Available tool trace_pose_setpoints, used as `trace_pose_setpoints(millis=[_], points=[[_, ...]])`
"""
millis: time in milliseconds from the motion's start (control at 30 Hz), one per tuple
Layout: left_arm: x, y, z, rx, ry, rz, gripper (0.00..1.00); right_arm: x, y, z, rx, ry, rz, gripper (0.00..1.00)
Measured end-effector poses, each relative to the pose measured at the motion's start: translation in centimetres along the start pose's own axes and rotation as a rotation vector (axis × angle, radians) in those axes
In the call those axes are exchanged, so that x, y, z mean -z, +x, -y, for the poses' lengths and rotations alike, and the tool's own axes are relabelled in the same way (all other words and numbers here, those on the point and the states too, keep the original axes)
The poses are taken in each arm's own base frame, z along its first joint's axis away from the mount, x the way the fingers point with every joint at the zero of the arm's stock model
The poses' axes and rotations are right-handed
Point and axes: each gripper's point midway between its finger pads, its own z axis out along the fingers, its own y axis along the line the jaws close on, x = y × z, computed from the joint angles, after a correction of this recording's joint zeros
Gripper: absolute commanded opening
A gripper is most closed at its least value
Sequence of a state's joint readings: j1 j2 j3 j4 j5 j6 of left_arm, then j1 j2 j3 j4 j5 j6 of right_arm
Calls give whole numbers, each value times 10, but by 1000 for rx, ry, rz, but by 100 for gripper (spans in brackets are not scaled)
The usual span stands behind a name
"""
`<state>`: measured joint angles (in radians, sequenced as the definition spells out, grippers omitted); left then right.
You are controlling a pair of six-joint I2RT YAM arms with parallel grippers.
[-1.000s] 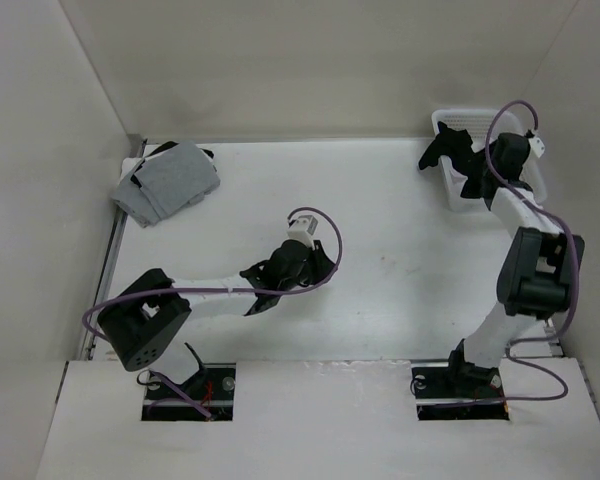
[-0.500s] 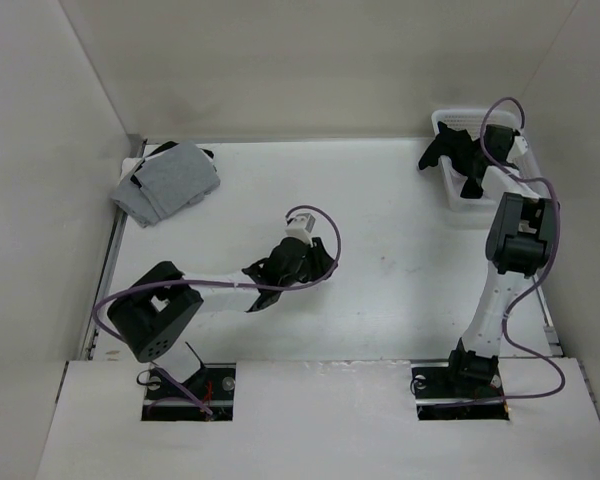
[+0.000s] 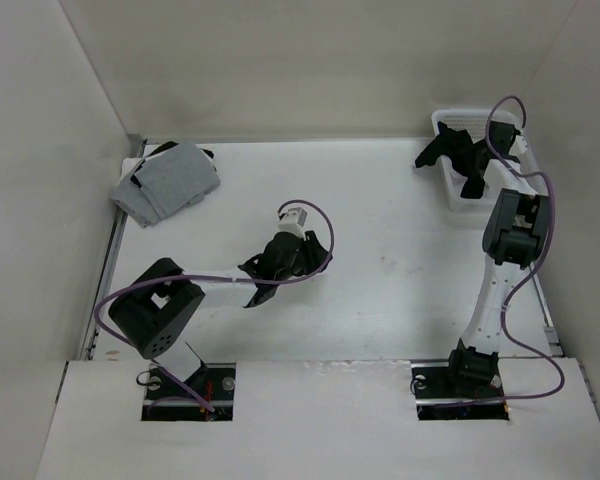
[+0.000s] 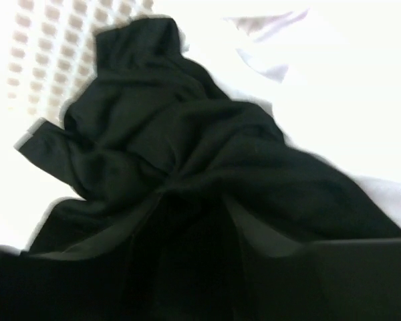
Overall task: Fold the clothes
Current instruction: Grab the tank top from the pile, then move the tank top to the center of the board
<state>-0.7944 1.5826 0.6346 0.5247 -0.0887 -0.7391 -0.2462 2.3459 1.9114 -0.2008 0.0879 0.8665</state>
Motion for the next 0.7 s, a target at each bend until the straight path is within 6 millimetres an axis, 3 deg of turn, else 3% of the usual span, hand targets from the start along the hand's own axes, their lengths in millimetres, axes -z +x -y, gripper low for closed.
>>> trace_pose_setpoints(millis=[33, 67, 267, 333, 400, 467, 500, 600, 700], points=[[-1, 0, 1, 1, 5, 1, 34, 0, -2, -2, -3, -7, 0, 11], [-1, 0, 1, 2, 7, 1, 35, 0, -4, -3, -3, -12, 1, 3], [-5, 1, -5, 6, 3, -3, 36, 3, -10, -11, -37, -98, 29, 0], [-6, 1, -8, 8, -5, -5, 37, 20, -9, -8, -41, -115, 42, 0], [-7, 2, -10, 8, -8, -6, 37, 51, -20, -18, -46, -168, 83, 0], [-7, 3, -9, 8, -6, -8, 37, 89, -39, -38, -52, -240, 139, 0], [-7, 2, -9, 8, -3, -7, 37, 133, -62, -62, -57, -330, 208, 0], [-7, 2, -8, 8, 2, -1, 37, 230, -103, -113, -65, -530, 353, 0], [-6, 4, -11, 8, -2, -3, 37, 335, -124, -156, -69, -747, 469, 0]])
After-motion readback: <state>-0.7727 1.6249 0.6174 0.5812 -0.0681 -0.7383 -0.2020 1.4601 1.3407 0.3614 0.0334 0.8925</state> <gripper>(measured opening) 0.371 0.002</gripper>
